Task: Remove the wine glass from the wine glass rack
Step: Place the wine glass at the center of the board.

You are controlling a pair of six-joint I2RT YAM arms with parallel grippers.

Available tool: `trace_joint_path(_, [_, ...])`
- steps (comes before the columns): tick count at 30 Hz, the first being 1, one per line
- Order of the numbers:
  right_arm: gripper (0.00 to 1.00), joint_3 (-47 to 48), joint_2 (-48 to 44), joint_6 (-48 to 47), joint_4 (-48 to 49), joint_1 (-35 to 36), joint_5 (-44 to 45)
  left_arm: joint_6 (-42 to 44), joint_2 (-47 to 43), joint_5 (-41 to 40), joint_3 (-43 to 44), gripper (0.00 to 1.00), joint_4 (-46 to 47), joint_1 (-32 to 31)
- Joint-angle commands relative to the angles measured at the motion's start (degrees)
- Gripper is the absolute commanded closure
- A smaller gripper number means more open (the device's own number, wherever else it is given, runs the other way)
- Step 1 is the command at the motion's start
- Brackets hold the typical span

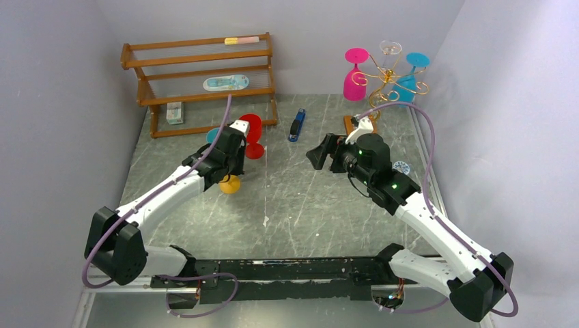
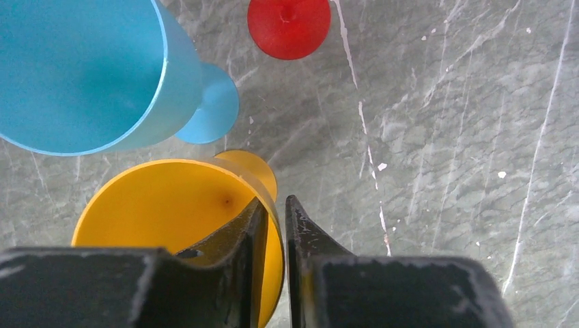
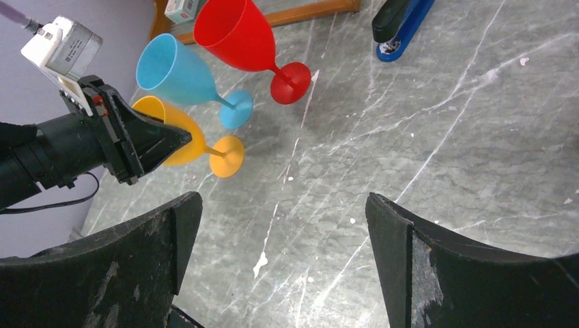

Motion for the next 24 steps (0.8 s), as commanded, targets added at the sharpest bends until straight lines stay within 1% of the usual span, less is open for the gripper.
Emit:
trace_joint_path(1, [0.06,1.32,0.32,-0.37,-1.54,-0.56,-0.38,-0.46,0.78,1.32,1.81,0.73,-1.94,0.43])
trace_joint_path(3, [0.05,1.80,0.22,-0.81,-1.94,-0.54,-0.06,-0.62,0.34,1.12,2.07,0.61,-2.14,0.46])
trace_joint_path(6, [0.05,3.05,0.13,-1.78,-2.93,-0.56,0.38,-0.98,-0.44,0.65,2.92,0.46,-2.78,0.57])
trace_joint_path(8, [0.05,4.16,0.13,-2.67,-3.95,-0.55,0.61,-0.96,-1.06,0.80,3.72,0.39,-3.43,0.63])
trace_joint_path(12, [0.05,6.99,0.16,-4.83,-5.90,-0.56,1.26,-0.53,-2.79,1.93,6.38,0.31,-5.16,0.63])
trace_joint_path(16, [0.05,10.23,-0.49,-7.10,-6.77,-0.58,4.08,0.09,-5.38,3.04,8.28,0.24,-6.53,0.63])
trace_joint_path(24, [0.05,15.94,-1.04,-11.88,-6.60,-0.58,10.80,0.22,-11.97,6.00,9.19,0.15,-6.52,0.64])
